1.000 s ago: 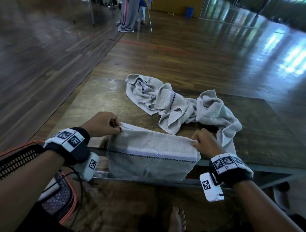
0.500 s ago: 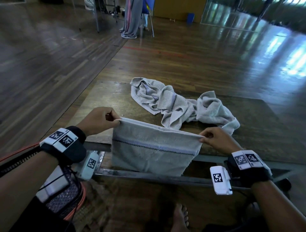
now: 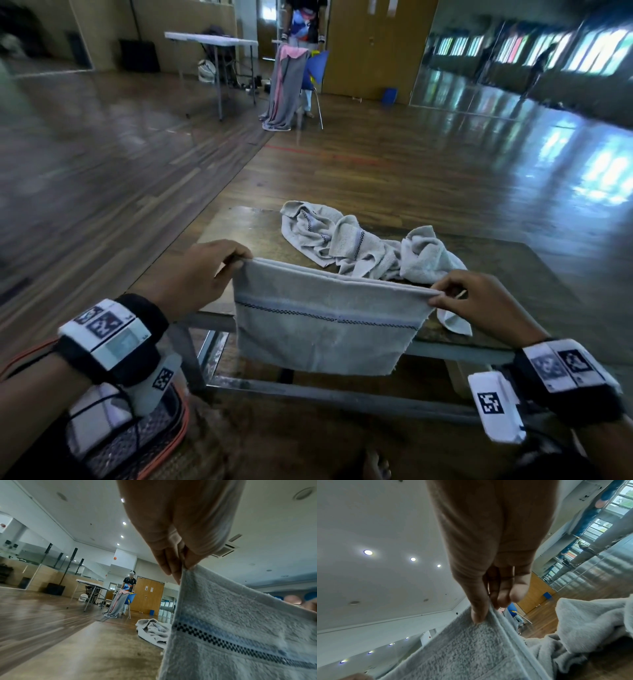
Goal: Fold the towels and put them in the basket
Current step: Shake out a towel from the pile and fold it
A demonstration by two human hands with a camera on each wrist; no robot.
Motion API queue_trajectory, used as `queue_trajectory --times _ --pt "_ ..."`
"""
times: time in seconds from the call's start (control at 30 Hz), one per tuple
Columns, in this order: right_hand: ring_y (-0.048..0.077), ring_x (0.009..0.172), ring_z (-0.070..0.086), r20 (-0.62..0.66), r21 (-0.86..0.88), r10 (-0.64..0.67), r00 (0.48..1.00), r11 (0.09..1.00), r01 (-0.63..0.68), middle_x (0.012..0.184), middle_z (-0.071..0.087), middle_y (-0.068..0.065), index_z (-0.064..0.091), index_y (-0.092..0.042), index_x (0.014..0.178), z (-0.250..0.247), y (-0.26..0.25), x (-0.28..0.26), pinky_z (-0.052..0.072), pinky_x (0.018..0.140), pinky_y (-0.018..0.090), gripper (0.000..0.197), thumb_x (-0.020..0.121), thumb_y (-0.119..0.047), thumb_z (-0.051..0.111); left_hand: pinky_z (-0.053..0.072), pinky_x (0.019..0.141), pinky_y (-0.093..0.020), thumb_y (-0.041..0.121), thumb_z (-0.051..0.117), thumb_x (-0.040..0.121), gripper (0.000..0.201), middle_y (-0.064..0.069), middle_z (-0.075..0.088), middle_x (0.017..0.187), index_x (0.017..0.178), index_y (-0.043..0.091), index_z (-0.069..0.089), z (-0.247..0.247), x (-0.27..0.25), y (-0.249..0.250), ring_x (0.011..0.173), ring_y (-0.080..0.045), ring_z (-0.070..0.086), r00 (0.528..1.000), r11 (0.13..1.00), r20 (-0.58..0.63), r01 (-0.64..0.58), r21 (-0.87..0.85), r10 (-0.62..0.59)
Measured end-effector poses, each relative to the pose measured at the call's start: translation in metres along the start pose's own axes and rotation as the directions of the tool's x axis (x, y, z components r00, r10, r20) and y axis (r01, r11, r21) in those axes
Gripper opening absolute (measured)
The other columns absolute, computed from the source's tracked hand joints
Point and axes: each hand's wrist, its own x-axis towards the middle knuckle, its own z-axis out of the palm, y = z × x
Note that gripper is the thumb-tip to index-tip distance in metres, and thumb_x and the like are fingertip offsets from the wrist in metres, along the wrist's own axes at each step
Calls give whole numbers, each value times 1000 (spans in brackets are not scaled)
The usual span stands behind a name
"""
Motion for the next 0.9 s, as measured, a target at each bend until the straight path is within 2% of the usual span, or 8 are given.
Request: queue_trajectory --times 0.1,0.2,0.33,0.4,0.53,0.67,0.8,0.9 --pt "1 65 59 -3 31 -26 1000 999 27 69 67 -8 69 -25 72 -10 -9 -1 43 59 12 13 72 -15 78 39 72 -8 -1 62 85 18 4 68 91 97 12 66 -13 3 2 79 -7 60 999 1000 -30 23 20 -22" --pt "6 70 61 -16 62 -65 998 996 66 74 68 -8 67 -27 74 -19 -16 -1 48 64 20 16 76 -13 75 38 73 -10 -2 62 84 20 -2 66 94 104 3 66 -24 6 4 82 -17 62 996 998 -68 66 -7 -66" --pt "0 74 62 -58 109 -124 991 986 130 79 68 -18 64 -29 80 -27 -20 0 44 64 8 19 81 -11 68 40 70 -8 0 59 87 13 -1 67 89 97 4 67 -38 10 12 78 -9 59 997 996 -6 73 -44 -73" --pt "0 72 62 -54 163 -108 993 980 116 80 69 -12 65 -26 83 -31 -20 0 45 64 9 17 82 -9 67 46 75 -14 3 59 88 11 -3 69 89 96 5 66 -45 10 13 81 -13 62 979 968 95 196 -155 -183" --pt "3 67 58 103 346 -55 993 938 16 75 65 -1 65 -16 77 -42 -16 0 44 62 14 14 84 -4 64 54 73 -18 13 55 88 15 -7 70 88 95 4 65 -61 12 11 82 -11 67 868 713 416 472 -518 -272" --pt "6 70 62 5 241 -17 1000 970 15 79 70 -4 63 -8 82 -46 -20 19 49 68 18 5 84 -3 65 38 60 -5 4 55 91 12 5 61 71 83 8 63 -59 38 15 62 0 57 988 985 54 150 -89 -146" --pt "21 77 62 -213 147 21 977 989 11 83 69 9 64 -13 84 -60 -32 58 50 78 40 10 83 -3 65 33 65 -26 4 51 93 16 -16 66 85 98 -1 65 -62 80 15 71 -21 53 992 992 -102 81 98 -71" --pt "18 76 62 -349 164 -3 937 984 64 82 69 10 65 -15 85 -79 -40 73 51 77 35 11 82 -4 65 38 66 -31 8 50 94 18 -18 66 87 100 -1 65 -72 102 17 75 -27 56 968 990 -247 82 112 -52"
